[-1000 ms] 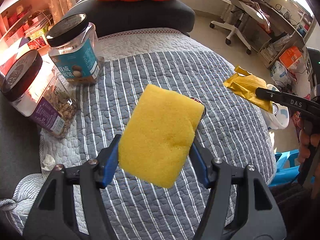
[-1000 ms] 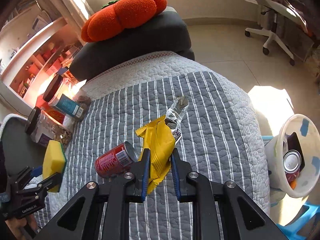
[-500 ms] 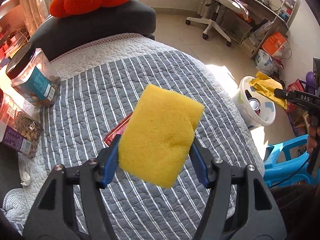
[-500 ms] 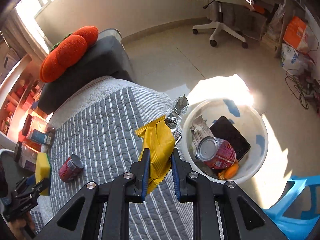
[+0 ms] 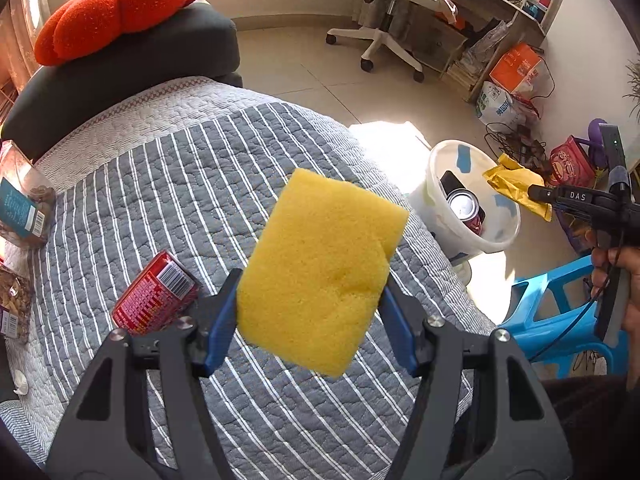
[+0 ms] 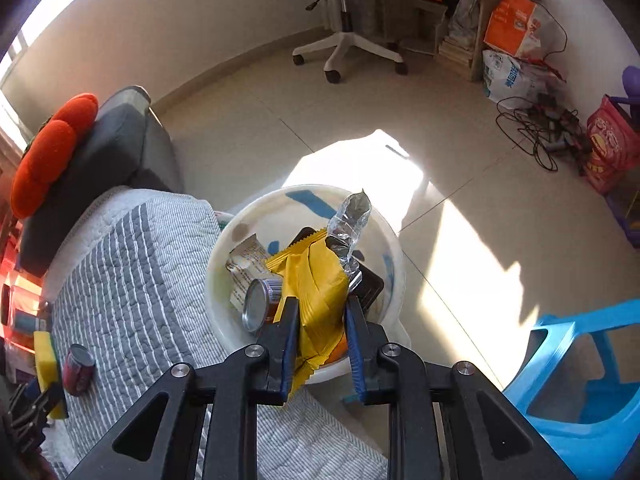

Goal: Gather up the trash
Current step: 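Drop the yellow wrapper into the bucket with the right tool while the left carries the sponge, then lower the yellow sponge into the bucket and open the left tool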

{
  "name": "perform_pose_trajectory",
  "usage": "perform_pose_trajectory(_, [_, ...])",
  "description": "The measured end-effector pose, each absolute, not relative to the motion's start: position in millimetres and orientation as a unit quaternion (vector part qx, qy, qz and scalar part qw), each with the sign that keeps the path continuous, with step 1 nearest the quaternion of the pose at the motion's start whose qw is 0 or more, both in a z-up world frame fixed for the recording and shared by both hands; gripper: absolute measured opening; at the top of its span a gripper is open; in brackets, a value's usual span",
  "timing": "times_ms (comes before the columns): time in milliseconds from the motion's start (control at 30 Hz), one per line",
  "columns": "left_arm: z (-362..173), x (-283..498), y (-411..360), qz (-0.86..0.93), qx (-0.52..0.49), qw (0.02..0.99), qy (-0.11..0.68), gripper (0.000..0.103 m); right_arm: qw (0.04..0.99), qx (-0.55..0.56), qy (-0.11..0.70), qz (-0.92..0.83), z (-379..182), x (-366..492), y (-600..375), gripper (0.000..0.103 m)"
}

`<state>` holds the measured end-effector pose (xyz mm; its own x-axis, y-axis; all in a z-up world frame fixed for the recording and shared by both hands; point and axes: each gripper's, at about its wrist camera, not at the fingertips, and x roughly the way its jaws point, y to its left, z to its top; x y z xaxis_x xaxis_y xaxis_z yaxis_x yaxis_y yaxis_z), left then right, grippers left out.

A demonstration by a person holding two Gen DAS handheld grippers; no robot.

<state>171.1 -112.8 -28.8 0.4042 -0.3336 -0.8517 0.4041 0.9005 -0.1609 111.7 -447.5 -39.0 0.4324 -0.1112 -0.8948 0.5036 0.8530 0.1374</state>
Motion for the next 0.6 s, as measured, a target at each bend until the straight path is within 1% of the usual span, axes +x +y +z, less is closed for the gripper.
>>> perform_pose_trajectory(33, [-29,171,-118,-0.224,0.037,0.837,0.498,0.066,0.821,0.199,0.5,-0.192,-42,112,-450,0.035])
perform_pose_trajectory(200, [-32,172,-143,-0.238,0.05,0.831,0.5,0.066,0.813,0.219,0.502,-0.197,-47,104,-467,0.047])
perform_pose_trajectory(400, [-29,176,-183,-0.263,0.067,0.824,0.496,0.066,0.81,0.228,0.5,-0.204,-35,77,-483,0.052])
perform_pose_trajectory(600, [-33,182,-242,-0.297,0.094,0.813,0.493,0.066,0.815,0.217,0.491,-0.219,-18,43,-496,0.06])
